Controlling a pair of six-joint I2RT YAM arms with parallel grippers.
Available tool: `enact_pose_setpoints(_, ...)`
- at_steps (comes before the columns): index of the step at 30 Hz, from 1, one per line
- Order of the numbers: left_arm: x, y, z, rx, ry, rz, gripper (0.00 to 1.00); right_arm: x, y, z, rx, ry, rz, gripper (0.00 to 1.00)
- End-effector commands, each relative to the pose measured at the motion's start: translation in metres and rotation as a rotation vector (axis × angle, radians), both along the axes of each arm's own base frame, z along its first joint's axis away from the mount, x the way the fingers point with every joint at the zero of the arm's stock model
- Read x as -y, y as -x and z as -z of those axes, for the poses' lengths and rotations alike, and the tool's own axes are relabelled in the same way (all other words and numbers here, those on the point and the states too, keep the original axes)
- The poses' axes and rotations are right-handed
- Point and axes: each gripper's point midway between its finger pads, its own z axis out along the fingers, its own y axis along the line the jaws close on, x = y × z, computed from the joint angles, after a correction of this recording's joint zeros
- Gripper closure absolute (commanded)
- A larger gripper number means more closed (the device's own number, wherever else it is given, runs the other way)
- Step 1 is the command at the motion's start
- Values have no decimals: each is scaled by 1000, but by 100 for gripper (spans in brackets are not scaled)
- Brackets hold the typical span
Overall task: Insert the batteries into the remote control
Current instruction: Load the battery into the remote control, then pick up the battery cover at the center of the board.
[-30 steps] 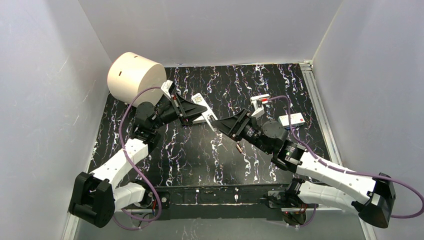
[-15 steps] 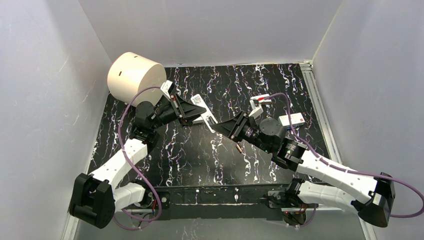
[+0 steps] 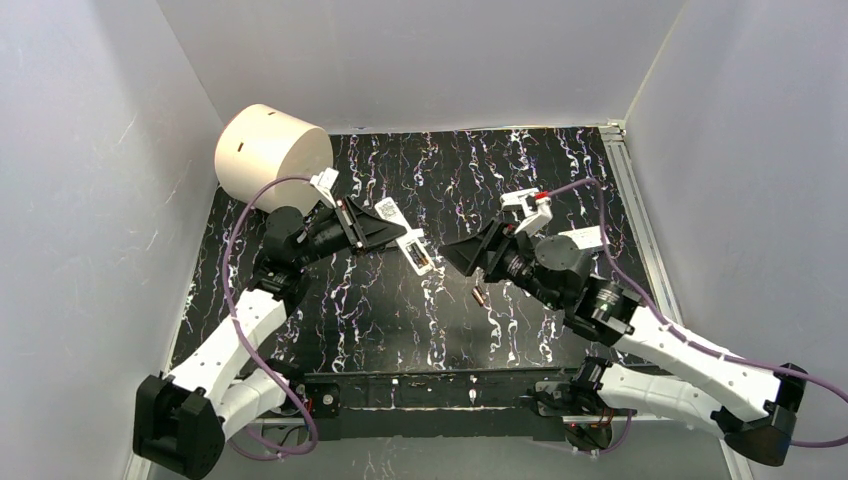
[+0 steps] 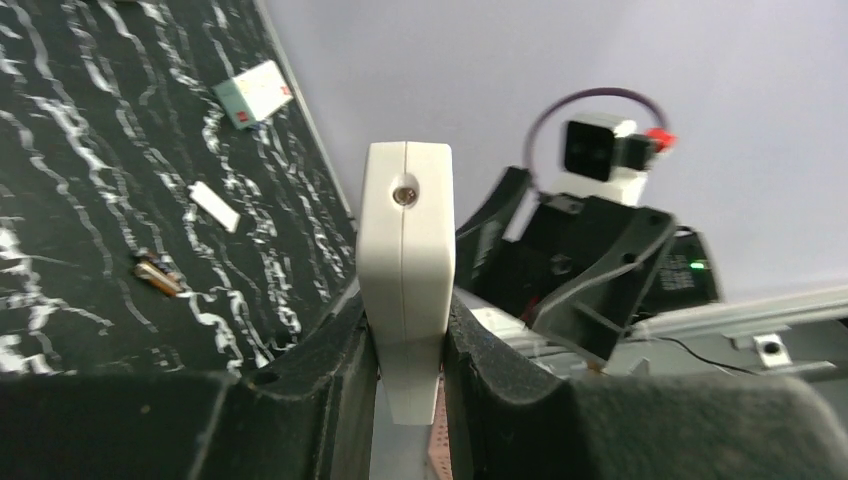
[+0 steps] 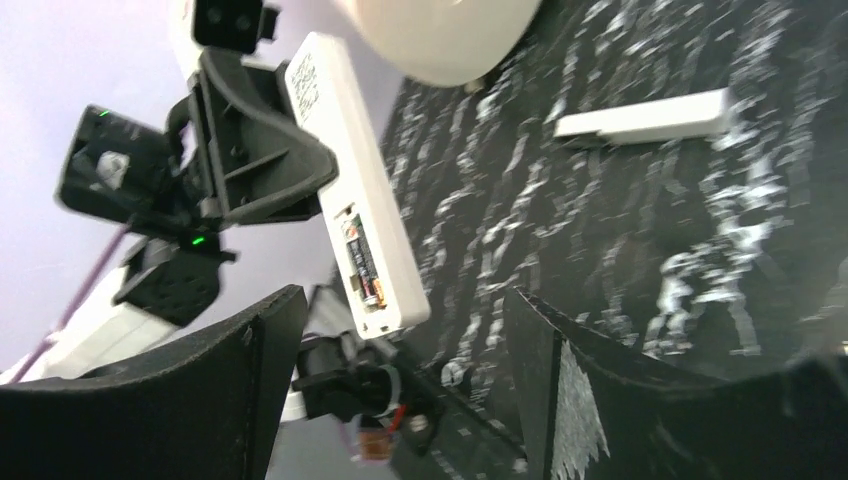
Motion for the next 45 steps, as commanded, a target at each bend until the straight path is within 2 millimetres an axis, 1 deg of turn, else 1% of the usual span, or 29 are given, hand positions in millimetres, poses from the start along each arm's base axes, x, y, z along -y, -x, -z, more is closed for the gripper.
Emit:
enact_pose_setpoints(1, -17, -3, 22, 46, -137, -104, 100, 61, -30, 4, 147, 388, 203, 19)
enact_pose_setpoints(3, -25, -3, 31, 42, -192, -153, 100, 88, -39, 25, 145, 615, 260, 18)
enact_pose_setpoints(6, -37, -1, 41, 37, -276, -207, 100, 114, -46, 53, 118, 868, 275, 17)
enact_pose_setpoints(9, -45, 1, 45, 42, -338, -227, 100, 133, -53, 84, 65, 1038, 253, 16)
enact_pose_setpoints(11, -47, 3, 47, 36, -357, -226, 100, 146, -59, 110, 1, 1115, 219, 16)
enact_pose_setpoints(15, -46, 7, 48, 29, -362, -212, 100, 168, -67, 164, -179, 1175, 135, 17)
enact_pose_setpoints(20, -47, 9, 49, 27, -364, -210, 100, 177, -68, 215, -359, 1116, 72, 18)
enact_pose_setpoints(22, -47, 9, 49, 27, -363, -208, 100, 179, -68, 232, -428, 1084, 60, 19)
enact_pose_setpoints(24, -47, 10, 49, 27, -361, -206, 100, 181, -68, 242, -473, 1064, 57, 20)
enact_pose_setpoints(26, -46, 10, 50, 25, -362, -200, 100, 181, -71, 249, -483, 1058, 56, 21)
enact_pose_setpoints(31, -45, 10, 54, 15, -363, -193, 100, 176, -75, 260, -472, 1044, 31, 23)
enact_pose_setpoints(37, -45, 10, 58, 4, -353, -192, 100, 180, -87, 271, -443, 1080, 49, 23)
enact_pose_setpoints(41, -44, 10, 59, -1, -353, -191, 100, 181, -88, 281, -465, 1099, 36, 25)
enact_pose_setpoints(43, -44, 10, 59, -1, -353, -189, 100, 181, -85, 286, -488, 1105, 29, 28)
enact_pose_setpoints(45, -44, 10, 60, 0, -354, -190, 100, 185, -81, 290, -515, 1121, 32, 34)
